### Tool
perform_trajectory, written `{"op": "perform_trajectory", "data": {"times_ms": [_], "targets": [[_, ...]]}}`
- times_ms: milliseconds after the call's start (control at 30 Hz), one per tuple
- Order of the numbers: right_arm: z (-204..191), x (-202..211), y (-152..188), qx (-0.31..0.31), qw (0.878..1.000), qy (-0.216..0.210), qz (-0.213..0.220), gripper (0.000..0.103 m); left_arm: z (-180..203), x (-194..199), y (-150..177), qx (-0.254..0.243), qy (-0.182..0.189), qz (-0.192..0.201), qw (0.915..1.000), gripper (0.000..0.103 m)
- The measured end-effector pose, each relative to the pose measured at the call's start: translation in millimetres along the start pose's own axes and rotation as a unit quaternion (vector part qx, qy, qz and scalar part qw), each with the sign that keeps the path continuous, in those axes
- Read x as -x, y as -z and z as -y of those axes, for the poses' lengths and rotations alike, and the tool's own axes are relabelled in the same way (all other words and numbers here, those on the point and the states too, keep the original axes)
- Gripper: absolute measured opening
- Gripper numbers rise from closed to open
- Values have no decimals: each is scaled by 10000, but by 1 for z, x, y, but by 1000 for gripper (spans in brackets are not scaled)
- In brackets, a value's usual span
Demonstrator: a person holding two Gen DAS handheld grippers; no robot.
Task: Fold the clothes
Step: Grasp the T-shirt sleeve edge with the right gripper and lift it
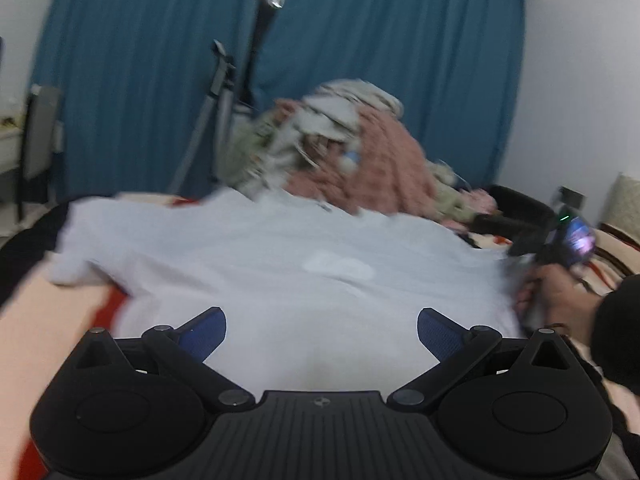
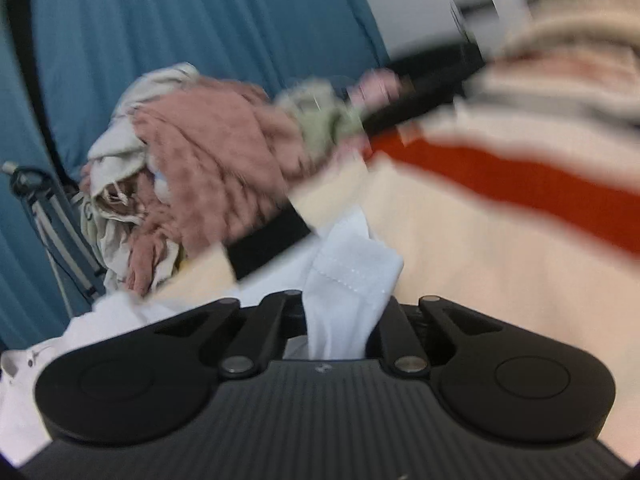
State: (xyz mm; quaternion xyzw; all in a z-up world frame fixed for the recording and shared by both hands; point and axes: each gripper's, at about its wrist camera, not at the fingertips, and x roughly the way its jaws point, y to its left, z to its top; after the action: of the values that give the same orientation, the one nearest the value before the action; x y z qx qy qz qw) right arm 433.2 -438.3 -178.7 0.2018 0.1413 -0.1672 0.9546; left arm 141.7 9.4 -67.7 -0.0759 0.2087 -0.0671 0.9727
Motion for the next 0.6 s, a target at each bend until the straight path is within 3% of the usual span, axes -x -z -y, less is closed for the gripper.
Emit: {"op": "perform_trajectory", "data": {"times_ms": [167, 300, 500, 600], "targets": [[-73, 56, -35, 1041, 9919, 118, 718, 8, -34, 24, -13, 453, -424, -102, 9980, 103], [-149, 96, -38, 2106, 9706, 95, 1162, 8, -49, 27, -14, -89, -1190, -254, 9925, 103], [-275, 106, 11, 3254, 9391, -337, 1051, 9, -82, 22, -12, 329, -1191, -297, 9919, 103], [-325, 98, 54, 3582, 9275, -656, 841, 9, -99, 19, -11, 537, -1191, -318, 9909, 103]]}}
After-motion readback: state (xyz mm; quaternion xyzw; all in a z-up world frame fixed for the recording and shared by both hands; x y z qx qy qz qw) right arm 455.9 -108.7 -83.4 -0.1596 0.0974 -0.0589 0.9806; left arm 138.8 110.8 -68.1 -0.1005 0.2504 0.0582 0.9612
